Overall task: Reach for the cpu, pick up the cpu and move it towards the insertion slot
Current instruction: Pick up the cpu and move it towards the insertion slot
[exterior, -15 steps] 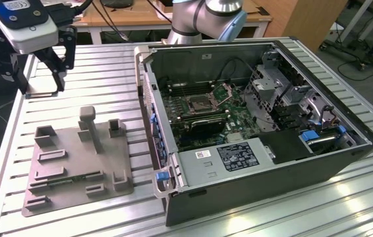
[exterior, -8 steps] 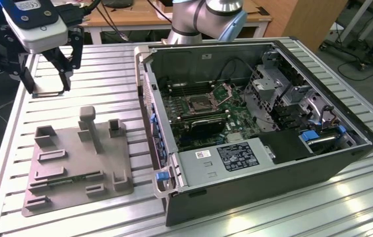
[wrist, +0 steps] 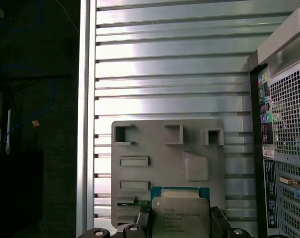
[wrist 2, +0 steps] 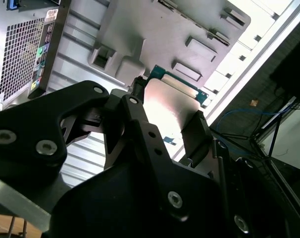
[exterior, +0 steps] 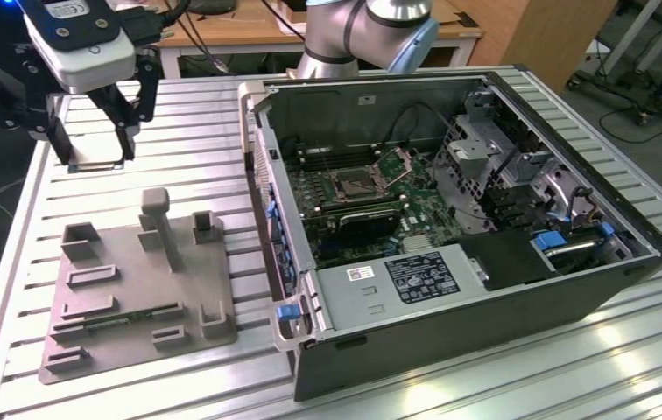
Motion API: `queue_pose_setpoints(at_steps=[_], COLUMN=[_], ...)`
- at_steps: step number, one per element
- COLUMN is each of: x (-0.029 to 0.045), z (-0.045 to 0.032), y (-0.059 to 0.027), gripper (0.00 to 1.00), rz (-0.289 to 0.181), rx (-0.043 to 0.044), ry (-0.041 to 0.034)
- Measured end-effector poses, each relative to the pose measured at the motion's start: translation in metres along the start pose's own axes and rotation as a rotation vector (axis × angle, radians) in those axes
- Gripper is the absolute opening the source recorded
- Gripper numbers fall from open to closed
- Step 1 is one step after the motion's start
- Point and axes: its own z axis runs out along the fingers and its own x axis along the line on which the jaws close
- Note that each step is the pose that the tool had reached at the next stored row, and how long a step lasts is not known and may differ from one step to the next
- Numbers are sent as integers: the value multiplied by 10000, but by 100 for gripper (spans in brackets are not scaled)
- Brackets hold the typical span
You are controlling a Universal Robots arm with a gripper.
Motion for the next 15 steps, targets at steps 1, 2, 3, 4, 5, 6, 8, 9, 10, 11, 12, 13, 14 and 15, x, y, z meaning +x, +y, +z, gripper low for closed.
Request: queue_pose_setpoints(at_steps=[1,2,3,4,5,6,8,9,10,11,12,13,14,15], x=[-11,-21,-31,-41,-51,-61,-77,-85,-91,-99,-106,-120,-141,-163], z=[0,0,1,1,1,1,1,1,1,1,1,1,0,0], y=[0,1,1,1,1,1,2,2,2,2,3,3,3,4], gripper=[54,54,54,54,54,54,54,54,54,54,54,54,54,54], rz=[0,0,1,1,0,1,0,1,0,1,1,0,1,1], rx=[1,0,0,0,0,0,0,0,0,0,1,1,1,1], ry=[0,1,0,-1,0,0,0,0,0,0,0,0,1,1])
